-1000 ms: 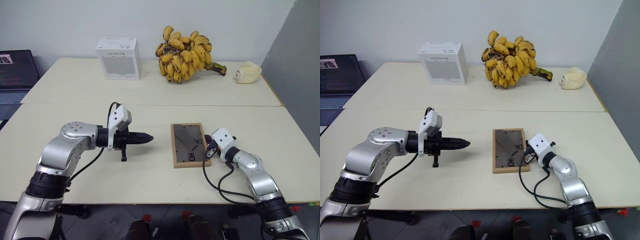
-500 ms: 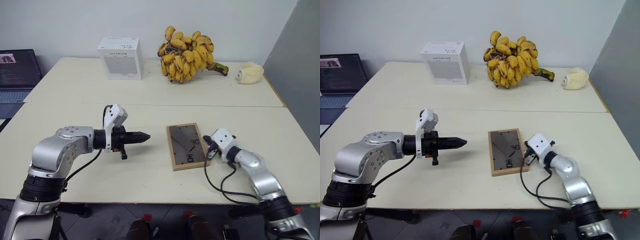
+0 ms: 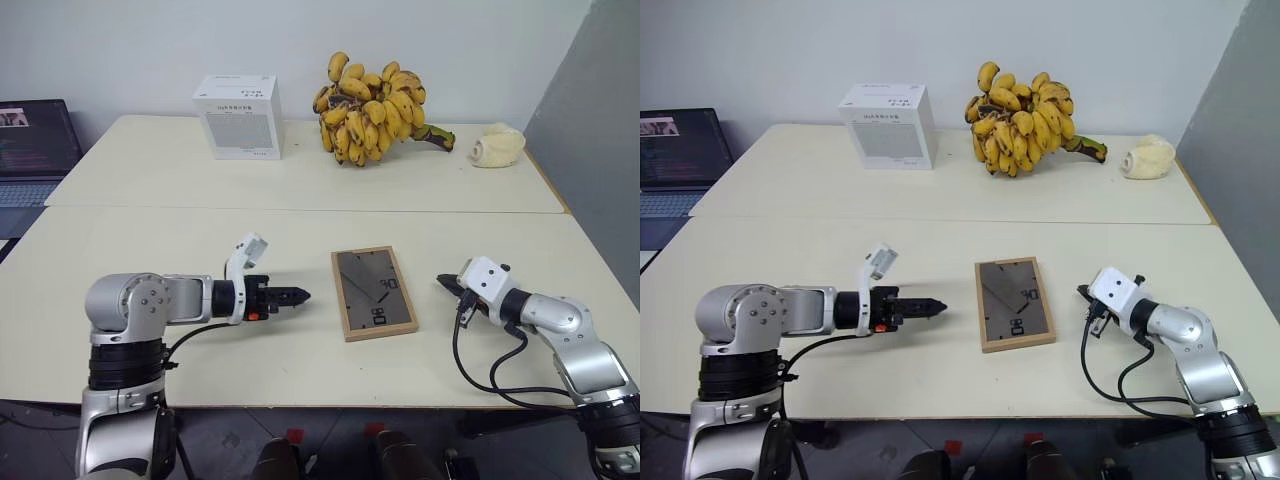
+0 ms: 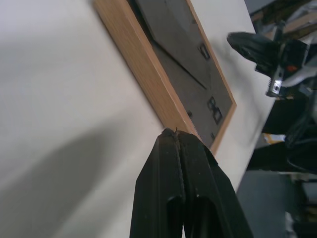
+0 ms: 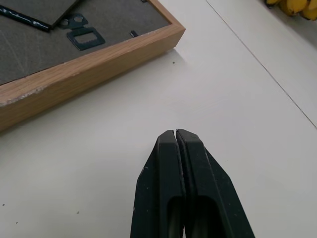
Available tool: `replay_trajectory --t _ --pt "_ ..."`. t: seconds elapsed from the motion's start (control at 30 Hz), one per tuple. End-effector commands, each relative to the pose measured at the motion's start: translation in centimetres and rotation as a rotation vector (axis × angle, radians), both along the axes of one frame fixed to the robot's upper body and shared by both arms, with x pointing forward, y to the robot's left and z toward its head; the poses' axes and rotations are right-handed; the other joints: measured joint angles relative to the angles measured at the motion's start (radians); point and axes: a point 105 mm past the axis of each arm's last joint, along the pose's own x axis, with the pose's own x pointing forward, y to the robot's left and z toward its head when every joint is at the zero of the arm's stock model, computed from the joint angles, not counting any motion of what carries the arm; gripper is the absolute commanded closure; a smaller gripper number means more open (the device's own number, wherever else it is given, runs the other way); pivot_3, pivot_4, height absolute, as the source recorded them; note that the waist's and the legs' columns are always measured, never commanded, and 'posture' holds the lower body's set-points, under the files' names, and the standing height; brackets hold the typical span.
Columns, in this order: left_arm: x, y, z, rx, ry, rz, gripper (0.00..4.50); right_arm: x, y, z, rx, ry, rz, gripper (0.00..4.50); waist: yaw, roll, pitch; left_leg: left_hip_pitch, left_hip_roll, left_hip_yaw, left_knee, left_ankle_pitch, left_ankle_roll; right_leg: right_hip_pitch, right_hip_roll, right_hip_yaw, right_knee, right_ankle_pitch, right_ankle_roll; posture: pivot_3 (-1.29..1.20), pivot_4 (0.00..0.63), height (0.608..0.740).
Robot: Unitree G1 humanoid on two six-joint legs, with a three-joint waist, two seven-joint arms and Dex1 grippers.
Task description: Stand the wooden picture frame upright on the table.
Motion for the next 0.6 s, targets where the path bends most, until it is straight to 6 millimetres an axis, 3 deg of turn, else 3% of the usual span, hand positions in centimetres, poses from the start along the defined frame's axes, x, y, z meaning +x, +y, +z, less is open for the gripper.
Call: replay_trajectory --t 0.03,0.37,0.6 --pt "-0.2 -0.5 0.7 -0.064 0.009 -0.035 3.49 0.1 0.5 0.4 -0.003 -0.035 0.015 4.5 0.0 0.0 0.0 0.0 0.0 0.0 0.0 0.0 0.0 0.0 0.0 0.0 0.0 0.0 0.0 0.0 0.15 0.74" --pt "0.4 -0.2 -0.8 -0.039 0.113 -0.002 1.43 0.0 0.7 0.3 -0.027 -0.046 0.027 4.5 0.001 0.0 0.0 0.0 -0.001 0.0 0.0 0.0 0.0 0.0 -0.001 0.0 0.0 0.0 0.001 0.0 0.15 0.74" --pt "0.6 -1.3 -2.4 -0.038 0.206 0.003 1.43 0.3 1.7 -0.7 -0.065 -0.062 0.051 4.5 0.001 0.0 0.0 0.001 -0.001 0.0 0.0 0.0 0.0 0.001 -0.001 0.0 0.0 -0.001 0.002 0.0 0.15 0.74"
